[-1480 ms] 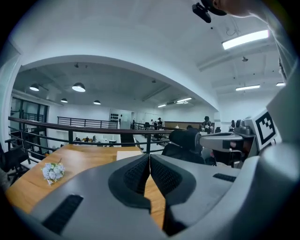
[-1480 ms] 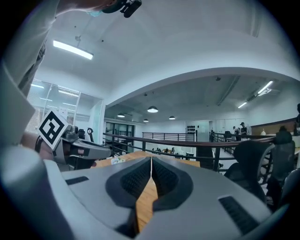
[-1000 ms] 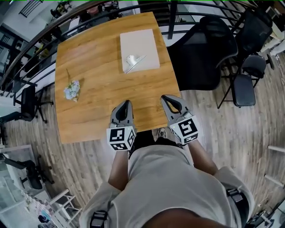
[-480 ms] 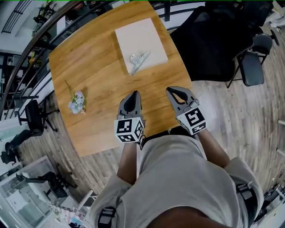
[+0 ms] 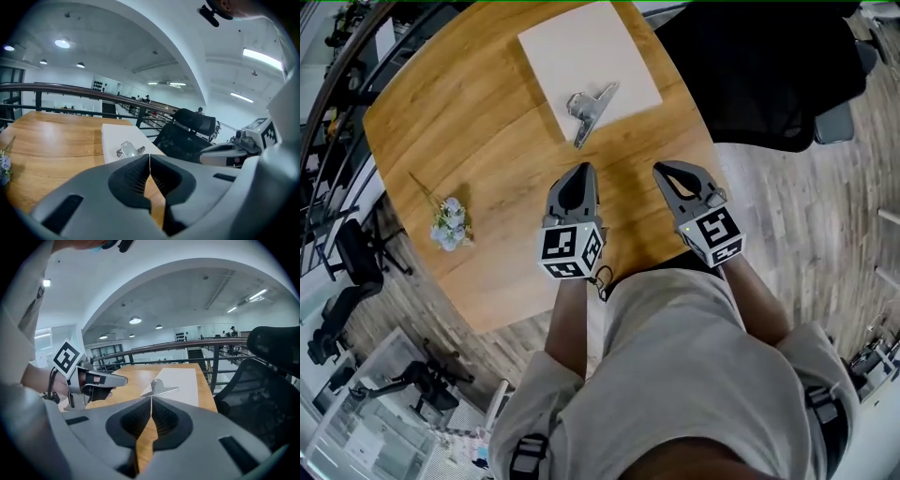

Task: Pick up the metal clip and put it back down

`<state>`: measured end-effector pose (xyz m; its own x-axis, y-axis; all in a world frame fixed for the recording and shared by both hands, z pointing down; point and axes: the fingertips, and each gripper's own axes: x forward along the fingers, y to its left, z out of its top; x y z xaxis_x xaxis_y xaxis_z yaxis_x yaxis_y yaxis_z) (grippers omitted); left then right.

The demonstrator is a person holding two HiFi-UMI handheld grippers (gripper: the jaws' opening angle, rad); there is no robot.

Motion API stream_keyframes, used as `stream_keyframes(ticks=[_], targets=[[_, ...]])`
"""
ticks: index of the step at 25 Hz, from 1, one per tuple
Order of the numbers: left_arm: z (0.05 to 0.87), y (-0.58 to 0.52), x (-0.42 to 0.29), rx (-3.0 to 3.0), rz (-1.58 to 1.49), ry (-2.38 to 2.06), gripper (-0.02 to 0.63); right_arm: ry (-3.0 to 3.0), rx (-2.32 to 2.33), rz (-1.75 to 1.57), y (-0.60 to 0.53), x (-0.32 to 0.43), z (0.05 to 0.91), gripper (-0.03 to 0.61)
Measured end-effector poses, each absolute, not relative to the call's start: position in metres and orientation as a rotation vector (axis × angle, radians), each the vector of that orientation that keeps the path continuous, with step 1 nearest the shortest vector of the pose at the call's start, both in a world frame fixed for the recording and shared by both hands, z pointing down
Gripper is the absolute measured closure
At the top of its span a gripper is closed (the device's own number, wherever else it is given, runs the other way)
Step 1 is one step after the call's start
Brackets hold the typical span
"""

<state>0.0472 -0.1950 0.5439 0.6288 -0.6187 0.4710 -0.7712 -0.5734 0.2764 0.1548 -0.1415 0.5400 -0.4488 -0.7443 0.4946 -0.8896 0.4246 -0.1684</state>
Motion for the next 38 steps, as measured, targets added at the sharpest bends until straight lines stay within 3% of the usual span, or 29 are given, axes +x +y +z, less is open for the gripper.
stream_keyframes(ticks=[18,19,21,25,34,38], targets=[[0.611,-0.284,0.049,2.378,0.438,-0.899,0.586,-2.233,1.383,0.665,-0.195,0.129,0.585,0.551],[0.612,-0.288,0.049,2.374,0.435,-0.898,0.579,-2.232,1.376,0.664,-0.196,0.127,0.587,0.551],[0.615,-0.297,0.051,2.368,0.428,-0.891,0.473,-2.232,1.363,0.662,-0.197,0.123,0.589,0.551],[0.617,-0.312,0.061,2.389,0.448,-0.855,0.442,-2.220,1.364,0.680,-0.196,0.124,0.593,0.551],[0.639,-0.323,0.077,2.423,0.682,-0.863,0.440,-2.205,1.387,0.685,-0.185,0.135,0.589,0.551],[0.638,-0.316,0.079,2.367,0.662,-0.839,0.483,-2.207,1.407,0.672,-0.180,0.144,0.580,0.551]])
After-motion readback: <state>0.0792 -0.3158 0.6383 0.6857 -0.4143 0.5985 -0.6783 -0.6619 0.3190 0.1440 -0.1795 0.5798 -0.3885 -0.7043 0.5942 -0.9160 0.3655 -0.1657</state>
